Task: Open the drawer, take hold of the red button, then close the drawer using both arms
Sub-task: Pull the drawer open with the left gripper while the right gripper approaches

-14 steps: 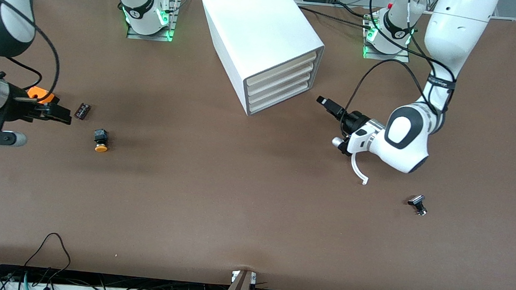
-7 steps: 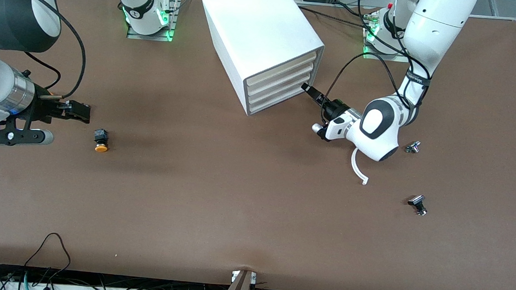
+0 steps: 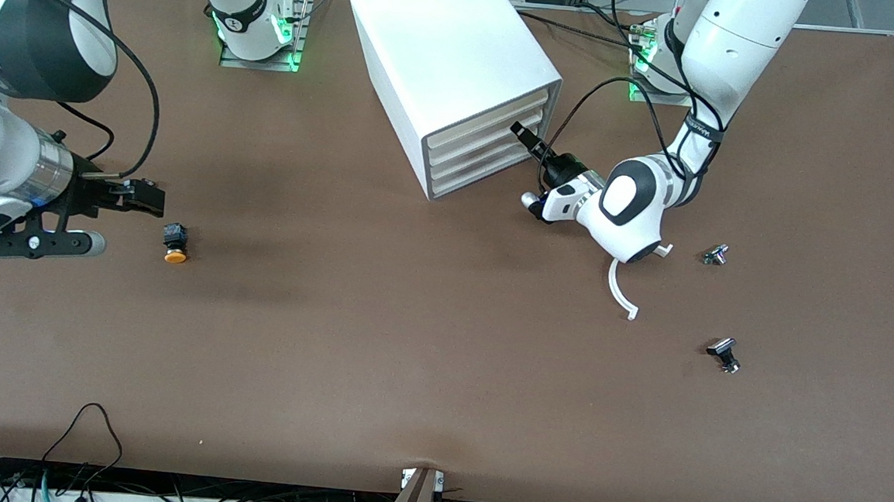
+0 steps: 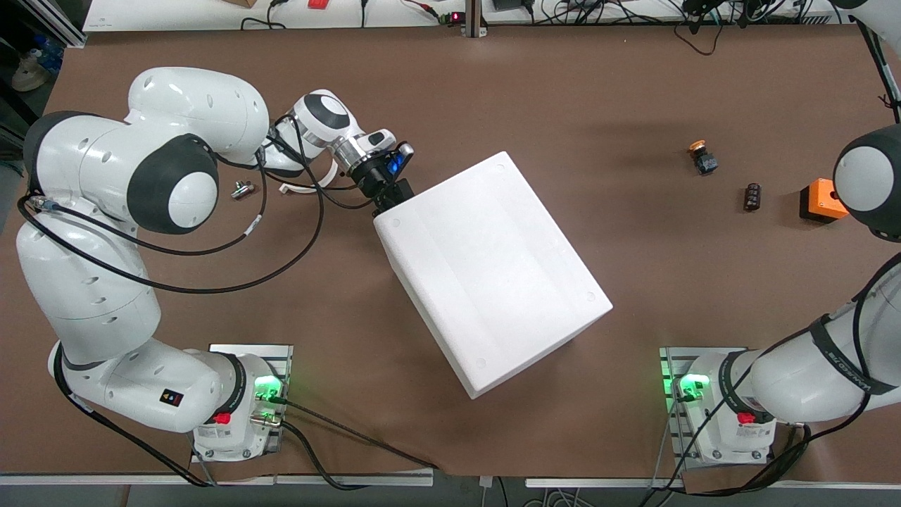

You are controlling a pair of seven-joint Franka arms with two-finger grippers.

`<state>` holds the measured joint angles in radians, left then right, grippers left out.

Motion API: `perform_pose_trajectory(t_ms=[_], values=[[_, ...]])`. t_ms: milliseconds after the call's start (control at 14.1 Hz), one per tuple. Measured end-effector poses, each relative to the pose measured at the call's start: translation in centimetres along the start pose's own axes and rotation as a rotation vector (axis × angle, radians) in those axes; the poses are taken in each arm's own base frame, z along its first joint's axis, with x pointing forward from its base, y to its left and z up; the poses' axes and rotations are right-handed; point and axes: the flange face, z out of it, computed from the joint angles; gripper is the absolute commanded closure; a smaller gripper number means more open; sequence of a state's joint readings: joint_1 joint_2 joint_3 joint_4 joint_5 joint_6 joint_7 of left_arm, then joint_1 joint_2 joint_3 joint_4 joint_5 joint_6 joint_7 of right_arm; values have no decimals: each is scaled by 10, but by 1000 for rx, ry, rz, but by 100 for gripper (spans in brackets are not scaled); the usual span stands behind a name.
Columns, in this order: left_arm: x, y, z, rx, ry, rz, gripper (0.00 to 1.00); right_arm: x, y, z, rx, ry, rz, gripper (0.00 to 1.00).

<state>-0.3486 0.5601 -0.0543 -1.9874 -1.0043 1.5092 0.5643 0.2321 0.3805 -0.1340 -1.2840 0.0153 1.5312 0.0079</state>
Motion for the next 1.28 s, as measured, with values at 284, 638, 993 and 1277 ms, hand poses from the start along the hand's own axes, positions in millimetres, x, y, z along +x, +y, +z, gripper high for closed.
perform_pose_trajectory(t_ms=[284,638,993,1277], values=[[-1,3,1,-2,-2,31,100,19,-14,22,90,25,-1,0],[-10,-8,-52,14,101,24,100,33,-17,37,114,49,4,0],[-17,-13,-132,100,305,40,77,36,-44,42,179,55,-28,0],[-14,-7,-152,142,374,44,0,38,-77,36,209,109,-88,0]])
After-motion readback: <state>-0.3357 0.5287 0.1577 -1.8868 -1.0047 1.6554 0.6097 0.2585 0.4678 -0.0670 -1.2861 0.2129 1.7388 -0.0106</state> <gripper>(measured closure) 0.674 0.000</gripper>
